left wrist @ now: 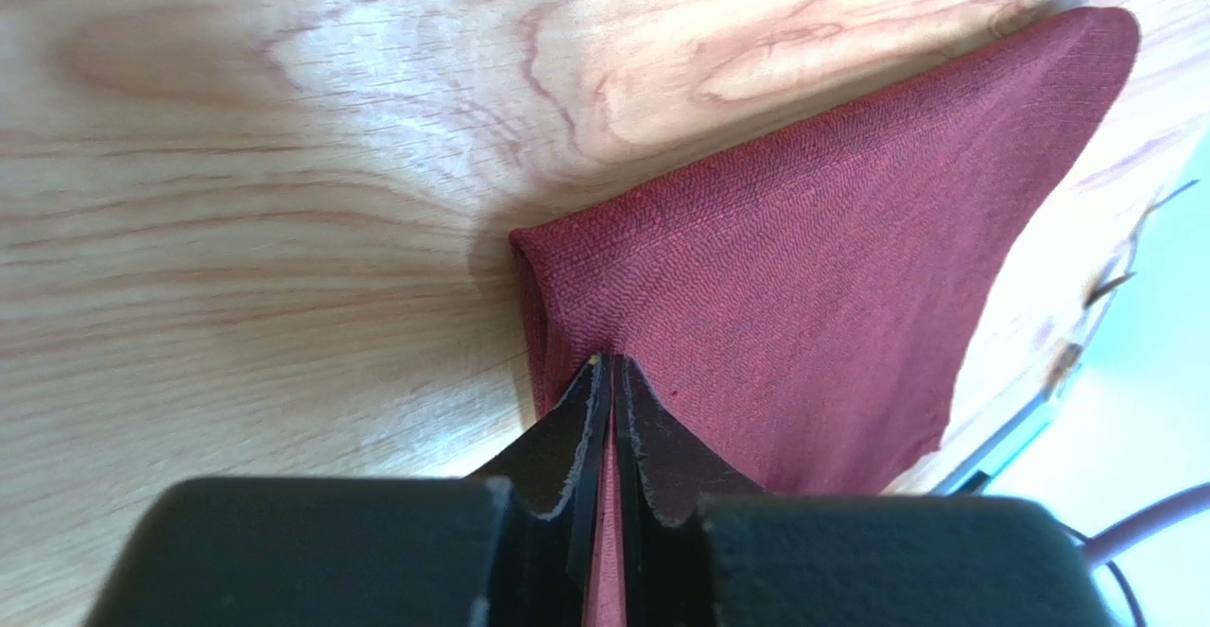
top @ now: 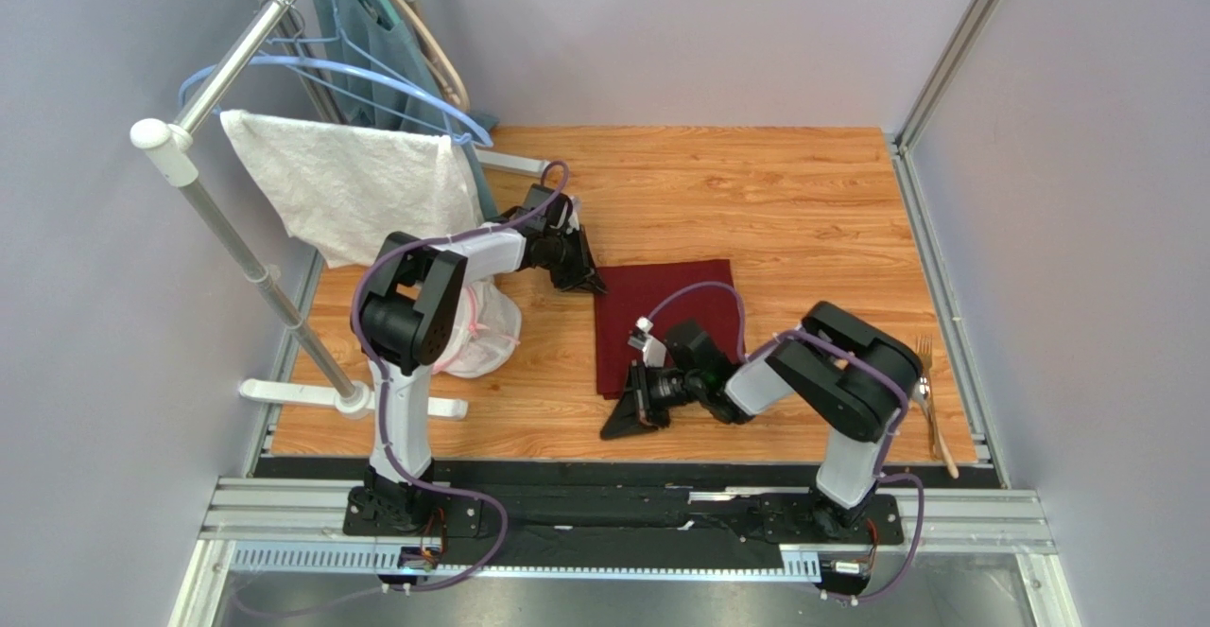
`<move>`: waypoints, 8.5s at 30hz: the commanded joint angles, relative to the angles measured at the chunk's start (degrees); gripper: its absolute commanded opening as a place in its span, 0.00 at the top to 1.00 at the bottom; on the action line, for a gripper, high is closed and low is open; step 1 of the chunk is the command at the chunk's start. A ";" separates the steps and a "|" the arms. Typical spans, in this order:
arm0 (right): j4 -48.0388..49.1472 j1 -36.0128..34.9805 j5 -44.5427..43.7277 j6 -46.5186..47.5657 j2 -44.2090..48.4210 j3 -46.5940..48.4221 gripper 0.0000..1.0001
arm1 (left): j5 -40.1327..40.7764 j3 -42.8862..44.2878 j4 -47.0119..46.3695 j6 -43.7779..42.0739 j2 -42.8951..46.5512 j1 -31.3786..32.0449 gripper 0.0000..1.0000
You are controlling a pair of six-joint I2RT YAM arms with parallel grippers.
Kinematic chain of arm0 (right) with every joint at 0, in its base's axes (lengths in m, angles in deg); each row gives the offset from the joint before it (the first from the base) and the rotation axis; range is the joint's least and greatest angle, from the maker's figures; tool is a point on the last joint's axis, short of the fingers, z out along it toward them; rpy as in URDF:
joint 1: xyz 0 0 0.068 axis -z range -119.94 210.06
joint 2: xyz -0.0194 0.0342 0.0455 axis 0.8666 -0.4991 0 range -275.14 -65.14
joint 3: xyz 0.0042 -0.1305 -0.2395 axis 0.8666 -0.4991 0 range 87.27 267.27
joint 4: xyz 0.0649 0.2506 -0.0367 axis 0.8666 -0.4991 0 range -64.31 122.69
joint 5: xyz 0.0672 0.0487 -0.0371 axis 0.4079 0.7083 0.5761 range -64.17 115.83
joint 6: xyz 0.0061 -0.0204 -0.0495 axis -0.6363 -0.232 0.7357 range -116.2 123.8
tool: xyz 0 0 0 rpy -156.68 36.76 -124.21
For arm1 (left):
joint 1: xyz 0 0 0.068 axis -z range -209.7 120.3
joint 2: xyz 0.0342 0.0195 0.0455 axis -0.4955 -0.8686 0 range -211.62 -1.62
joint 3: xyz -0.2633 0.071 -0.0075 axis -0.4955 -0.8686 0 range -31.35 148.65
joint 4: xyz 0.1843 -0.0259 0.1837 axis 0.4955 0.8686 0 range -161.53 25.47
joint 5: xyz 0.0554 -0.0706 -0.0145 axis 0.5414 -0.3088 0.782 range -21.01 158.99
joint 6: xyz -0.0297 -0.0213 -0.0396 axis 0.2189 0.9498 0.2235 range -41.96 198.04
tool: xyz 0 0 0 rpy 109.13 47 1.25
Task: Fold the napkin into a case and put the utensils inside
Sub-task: Smooth out the square-folded napkin at the center of the board, then pick up the top corner of the square-folded napkin from the center of the board, then fold the top corner of the square-folded napkin at the center of the board, then smooth out the upper triangle-folded napkin at the center of the board.
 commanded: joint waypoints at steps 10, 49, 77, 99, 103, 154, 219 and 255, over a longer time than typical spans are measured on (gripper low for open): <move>-78.66 20.14 -44.90 16.66 40.82 12.28 0.28 | 7.39 -2.15 11.18 -7.97 20.42 8.18 0.67; -66.27 24.38 -40.75 15.87 28.53 10.68 0.77 | 14.60 -18.50 4.76 -6.30 23.42 22.27 0.81; -75.14 24.03 -44.70 17.19 41.69 9.64 1.00 | 15.04 -16.84 4.85 -4.46 14.12 28.31 0.81; -62.14 15.43 -30.99 22.82 12.91 34.92 1.00 | 14.16 -20.88 4.94 -2.87 30.10 14.71 0.71; -62.14 13.57 -28.80 22.64 3.41 43.54 1.00 | 14.69 -21.75 4.50 -2.61 30.98 13.57 0.71; -57.04 35.36 -12.01 34.68 5.07 36.43 0.69 | 8.17 0.83 3.18 -2.25 6.37 11.37 0.74; -52.82 38.62 -8.31 31.08 -3.29 40.13 0.82 | 11.44 -28.26 1.95 -0.24 36.86 23.76 0.87; -55.02 39.23 -7.96 31.69 -6.01 44.08 0.85 | 6.26 -27.21 -1.47 -1.03 38.28 24.02 0.87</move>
